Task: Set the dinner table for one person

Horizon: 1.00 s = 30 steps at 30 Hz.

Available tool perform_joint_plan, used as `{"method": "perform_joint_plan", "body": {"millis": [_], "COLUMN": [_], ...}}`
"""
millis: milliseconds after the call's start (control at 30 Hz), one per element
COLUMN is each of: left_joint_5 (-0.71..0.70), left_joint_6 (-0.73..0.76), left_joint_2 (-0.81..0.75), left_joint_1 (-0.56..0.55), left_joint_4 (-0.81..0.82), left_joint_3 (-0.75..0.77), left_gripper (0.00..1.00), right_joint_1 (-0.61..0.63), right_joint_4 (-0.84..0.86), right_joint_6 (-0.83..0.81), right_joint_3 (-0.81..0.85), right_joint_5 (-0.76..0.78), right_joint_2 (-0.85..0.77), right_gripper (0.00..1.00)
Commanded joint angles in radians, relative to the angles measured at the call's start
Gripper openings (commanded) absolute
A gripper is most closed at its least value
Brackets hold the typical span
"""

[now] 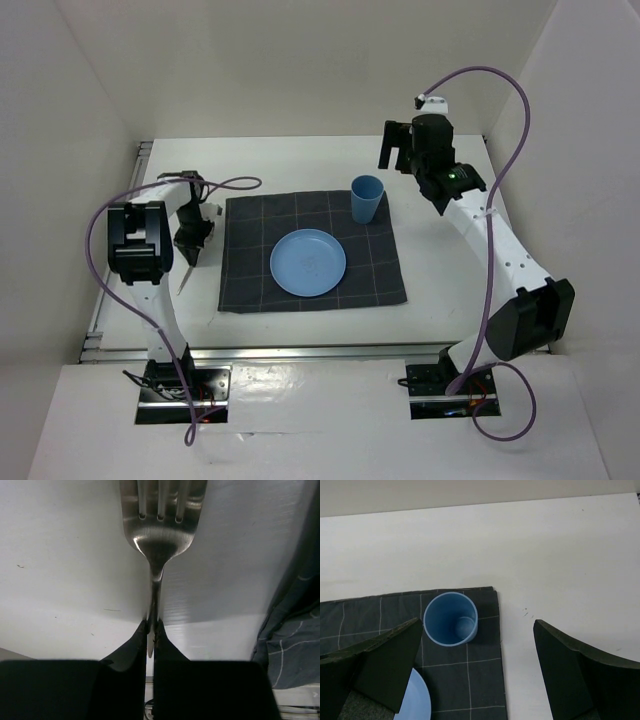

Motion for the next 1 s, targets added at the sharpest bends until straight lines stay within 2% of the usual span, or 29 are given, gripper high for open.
{"method": "perform_joint_plan", "body": {"millis": [0, 133, 300, 433, 567, 700, 967], "left_joint_5": [0.148, 0.223, 0.295, 0.224, 0.215, 0.133, 0.056], "left_joint_6": [-0.069, -0.127, -0.324, -0.417, -0.496, -0.595, -0.661], "left_joint_2": [0.09, 0.001, -0.148, -0.265, -0.315, -0.317, -0.147], "left_joint_1": [0.024, 0.035, 0.044, -0.048, -0.186, -0.281, -0.293], "left_joint_4": [0.08, 0.058, 0.022, 0.022, 0.031, 0.108, 0.039], "left_joint_3": [-0.026, 0.045, 0.136, 0.121, 0.014, -0.091, 0.009], "left_gripper": [0.0, 0.0, 0.0, 0.0, 0.0, 0.0, 0.0], "right_joint_1": [0.007, 0.007, 0.007, 0.007, 0.007, 0.007, 0.007], "right_joint_4": [0.053, 0.053, 0.053, 0.053, 0.064, 0.055, 0.013], "right_joint_6": [-0.038, -0.038, -0.038, -0.029, -0.029, -0.029, -0.011], "right_joint_3": [-0.008, -0.017, -0.037, -0.057, -0.077, -0.068, -0.068], "right_joint_5": [0.031, 0.04, 0.04, 0.04, 0.049, 0.058, 0.078], "right_joint_2": [-0.041, -0.063, -0.063, -0.072, -0.081, -0.081, -0.072], "right_gripper": [1.0, 1.0, 1.0, 1.0, 1.0, 1.0, 1.0]}}
